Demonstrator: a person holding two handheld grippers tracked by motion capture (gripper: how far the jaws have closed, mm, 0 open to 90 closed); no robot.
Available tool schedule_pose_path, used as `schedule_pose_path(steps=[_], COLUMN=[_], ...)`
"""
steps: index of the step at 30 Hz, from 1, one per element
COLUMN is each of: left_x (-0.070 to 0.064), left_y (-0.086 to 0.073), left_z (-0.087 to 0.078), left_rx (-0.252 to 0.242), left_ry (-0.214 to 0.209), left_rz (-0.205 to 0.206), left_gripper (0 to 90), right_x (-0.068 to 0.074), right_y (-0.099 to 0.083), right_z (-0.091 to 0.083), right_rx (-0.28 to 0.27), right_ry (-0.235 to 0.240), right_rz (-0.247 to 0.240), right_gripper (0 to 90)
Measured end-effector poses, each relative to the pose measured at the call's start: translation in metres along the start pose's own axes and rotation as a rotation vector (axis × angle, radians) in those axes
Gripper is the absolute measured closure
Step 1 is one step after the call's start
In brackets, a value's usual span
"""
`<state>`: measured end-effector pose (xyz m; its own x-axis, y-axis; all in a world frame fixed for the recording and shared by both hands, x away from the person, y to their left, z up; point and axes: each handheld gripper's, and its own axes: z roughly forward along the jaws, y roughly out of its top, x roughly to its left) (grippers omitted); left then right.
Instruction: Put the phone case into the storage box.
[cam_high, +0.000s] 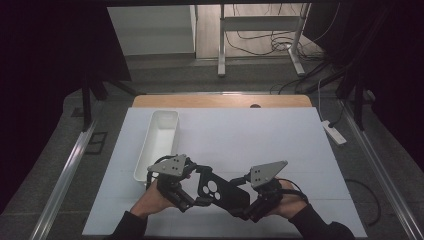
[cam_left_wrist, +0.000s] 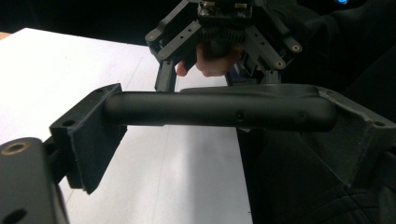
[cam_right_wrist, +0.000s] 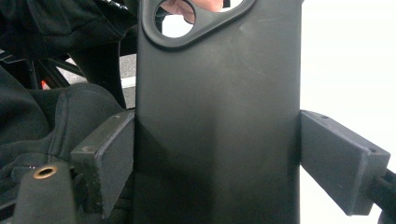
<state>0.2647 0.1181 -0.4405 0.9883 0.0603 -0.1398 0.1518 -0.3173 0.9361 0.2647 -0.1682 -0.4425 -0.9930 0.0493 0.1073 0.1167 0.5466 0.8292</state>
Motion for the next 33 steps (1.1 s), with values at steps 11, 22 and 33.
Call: schedule_pose_path(steps=[11,22,33], left_x=[0.0018,0.0018,0.0034], left_y=[0.0006,0.0026,0.0035], left_z=[0.0,-0.0001,0.0005], left_rx=[0.014,0.025,0.052], left_ry=[-0.003,0.016,0.064], left_rz=[-0.027,-0.041,-0.067], left_gripper=[14.6,15.6,16.0], right_x=[-0.0006,-0.0007,-0.0021], right_y=[-0.0025,-0.002,-0.003], right_z=[0.0007,0.0012,0.0044], right_rx=[0.007,0.007,0.027], right_ry=[-0.019,-0.044,-0.108], right_rz=[-0.017,-0.024,-0.001], right_gripper=[14.5,13.0,5.2])
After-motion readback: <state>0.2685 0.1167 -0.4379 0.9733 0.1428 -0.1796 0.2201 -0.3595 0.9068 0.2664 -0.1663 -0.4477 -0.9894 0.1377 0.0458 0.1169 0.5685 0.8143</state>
